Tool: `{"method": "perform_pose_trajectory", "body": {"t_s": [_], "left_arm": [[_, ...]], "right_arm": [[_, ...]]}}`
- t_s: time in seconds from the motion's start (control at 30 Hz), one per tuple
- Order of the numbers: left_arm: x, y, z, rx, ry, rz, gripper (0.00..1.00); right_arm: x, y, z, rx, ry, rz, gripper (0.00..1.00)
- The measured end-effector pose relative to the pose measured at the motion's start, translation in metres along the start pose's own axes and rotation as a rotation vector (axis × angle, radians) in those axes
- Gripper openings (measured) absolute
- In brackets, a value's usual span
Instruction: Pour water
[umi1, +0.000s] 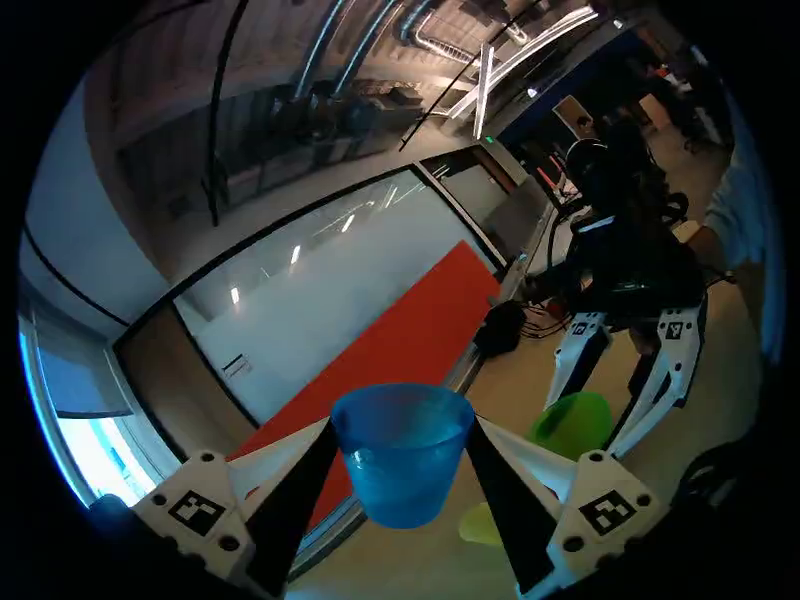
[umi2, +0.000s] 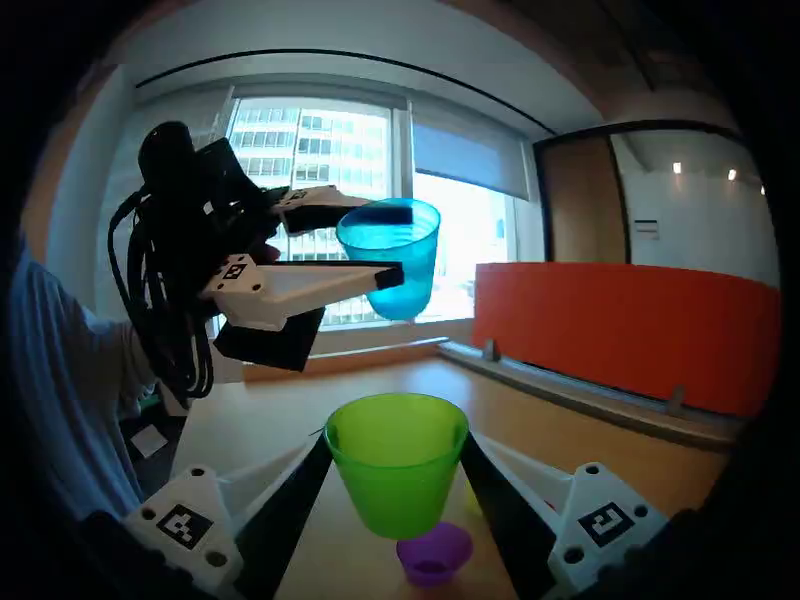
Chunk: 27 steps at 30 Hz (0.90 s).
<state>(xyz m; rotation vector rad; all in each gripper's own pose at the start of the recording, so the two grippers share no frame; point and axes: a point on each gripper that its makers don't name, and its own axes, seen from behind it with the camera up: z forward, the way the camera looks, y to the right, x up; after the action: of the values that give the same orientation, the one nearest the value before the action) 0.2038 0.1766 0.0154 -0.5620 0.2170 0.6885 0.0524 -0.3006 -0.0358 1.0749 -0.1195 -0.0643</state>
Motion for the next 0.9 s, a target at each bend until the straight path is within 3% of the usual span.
{"method": "perform_pose_trajectory", "body": {"t_s": [0.57, 0.9], "left_arm": [[0.014, -0.007, 0.010, 0.024, 0.007, 0.188, 0.87], [0.018, -0.009, 0.013, 0.042, 0.013, 0.267, 0.87]], "right_arm": [[-0.002, -0.008, 0.010, 0.032, -0.002, 0.001, 0.91], [0.001, -0.008, 0.013, 0.036, -0.001, -0.004, 0.91]]}}
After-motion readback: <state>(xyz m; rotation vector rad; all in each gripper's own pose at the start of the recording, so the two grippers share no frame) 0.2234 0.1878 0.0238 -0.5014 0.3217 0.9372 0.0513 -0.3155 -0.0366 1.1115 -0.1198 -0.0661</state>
